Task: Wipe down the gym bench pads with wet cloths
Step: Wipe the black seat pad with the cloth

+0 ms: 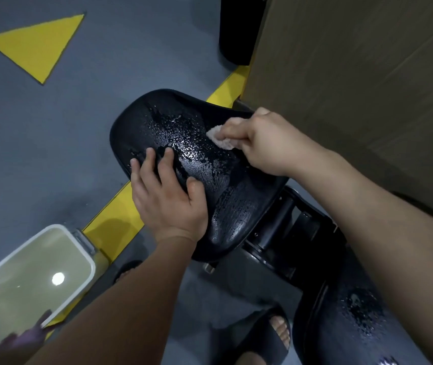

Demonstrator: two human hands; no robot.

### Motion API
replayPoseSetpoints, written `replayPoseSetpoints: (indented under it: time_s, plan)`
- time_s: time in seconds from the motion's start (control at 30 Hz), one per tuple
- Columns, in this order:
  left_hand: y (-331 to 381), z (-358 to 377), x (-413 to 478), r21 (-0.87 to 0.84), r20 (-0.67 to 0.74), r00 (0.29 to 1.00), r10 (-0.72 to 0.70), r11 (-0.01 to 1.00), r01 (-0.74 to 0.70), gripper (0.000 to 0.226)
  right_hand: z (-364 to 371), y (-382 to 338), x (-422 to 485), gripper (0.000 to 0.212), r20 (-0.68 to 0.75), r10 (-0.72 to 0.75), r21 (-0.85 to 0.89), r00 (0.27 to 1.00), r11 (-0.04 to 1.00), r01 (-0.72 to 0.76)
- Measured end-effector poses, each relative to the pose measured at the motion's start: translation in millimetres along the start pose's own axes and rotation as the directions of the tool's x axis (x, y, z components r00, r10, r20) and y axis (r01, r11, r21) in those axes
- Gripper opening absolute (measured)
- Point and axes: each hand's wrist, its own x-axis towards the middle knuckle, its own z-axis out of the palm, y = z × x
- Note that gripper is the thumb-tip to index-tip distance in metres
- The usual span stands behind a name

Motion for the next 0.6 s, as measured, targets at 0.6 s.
replayPoseSetpoints:
  time_s: [0.6]
  plan:
    - [0.1, -0.3, -0.5, 0.003, 0.006, 1.000, -0.007, 1.000, 0.007, 0.062, 25.6, -22.8, -36.3, 0.023, -0.278, 0.071, -0.005, 0.958, 0.997, -0.075]
